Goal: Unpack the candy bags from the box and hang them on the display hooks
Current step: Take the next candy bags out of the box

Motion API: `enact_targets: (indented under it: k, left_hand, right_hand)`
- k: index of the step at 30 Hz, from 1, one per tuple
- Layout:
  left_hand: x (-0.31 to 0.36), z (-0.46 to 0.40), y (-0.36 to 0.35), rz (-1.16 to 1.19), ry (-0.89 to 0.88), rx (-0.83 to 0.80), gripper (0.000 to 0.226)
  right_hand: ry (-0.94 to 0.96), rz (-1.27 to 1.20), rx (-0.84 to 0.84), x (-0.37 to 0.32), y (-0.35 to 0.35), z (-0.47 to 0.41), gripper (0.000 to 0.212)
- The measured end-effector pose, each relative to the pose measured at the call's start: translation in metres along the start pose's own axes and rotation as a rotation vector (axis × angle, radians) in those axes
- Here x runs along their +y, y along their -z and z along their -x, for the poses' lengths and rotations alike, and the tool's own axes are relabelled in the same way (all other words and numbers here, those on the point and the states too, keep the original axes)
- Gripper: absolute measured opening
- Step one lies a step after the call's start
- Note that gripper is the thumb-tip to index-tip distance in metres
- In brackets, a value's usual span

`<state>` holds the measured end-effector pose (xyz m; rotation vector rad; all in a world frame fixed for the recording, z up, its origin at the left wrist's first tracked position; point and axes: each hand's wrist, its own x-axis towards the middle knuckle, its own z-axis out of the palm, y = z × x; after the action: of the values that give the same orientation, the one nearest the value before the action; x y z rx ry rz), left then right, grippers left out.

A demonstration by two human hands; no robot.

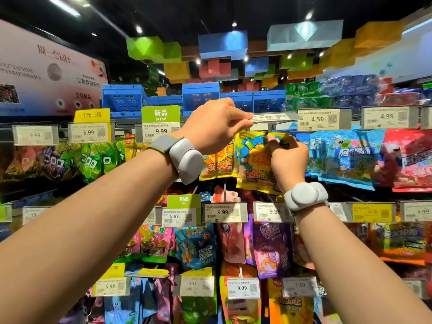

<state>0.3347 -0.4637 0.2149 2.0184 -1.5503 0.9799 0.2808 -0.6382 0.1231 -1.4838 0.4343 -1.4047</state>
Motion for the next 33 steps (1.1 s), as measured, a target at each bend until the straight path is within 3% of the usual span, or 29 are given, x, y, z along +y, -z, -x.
enact_targets:
  k: [3, 6, 10, 14, 20, 23, 27, 30, 33]
  left_hand:
    - [0.002, 0.000, -0.001, 0.001, 0.003, 0.002, 0.034]
    - [0.002, 0.000, -0.001, -0.007, 0.003, 0.007, 0.034]
    - [0.003, 0.000, -0.001, 0.003, 0.012, 0.005, 0.033]
    - [0.002, 0.000, -0.001, -0.007, 0.016, 0.001, 0.035]
    - [0.000, 0.001, -0.002, -0.004, -0.008, 0.003, 0.034]
    - [-0.003, 0.002, -0.004, -0.004, -0.025, 0.013, 0.033]
    - [-0.004, 0.006, -0.007, -0.048, -0.069, 0.030, 0.028]
    - [-0.006, 0.013, -0.012, -0.093, -0.132, 0.062, 0.022]
    - [-0.010, 0.019, -0.018, -0.154, -0.208, 0.096, 0.025]
  right_hand:
    - [-0.005, 0.070, 0.007, -0.005, -0.001, -0.003, 0.027]
    - [-0.017, 0.182, -0.036, -0.009, 0.000, -0.009, 0.051]
    - [-0.063, 0.272, -0.193, -0.004, 0.000, -0.022, 0.049]
    - [-0.009, 0.421, -0.221, -0.003, -0.002, -0.029, 0.051]
    - [-0.090, 0.336, -0.175, 0.006, -0.004, -0.034, 0.065]
    - [-0.073, 0.283, -0.160, 0.005, 0.001, -0.033, 0.049]
    - [-0.099, 0.217, -0.143, 0.013, 0.016, -0.033, 0.046]
    - [-0.044, 0.236, -0.123, 0.012, 0.029, -0.028, 0.028]
    - [-0.073, 0.142, -0.078, 0.009, 0.038, -0.024, 0.024]
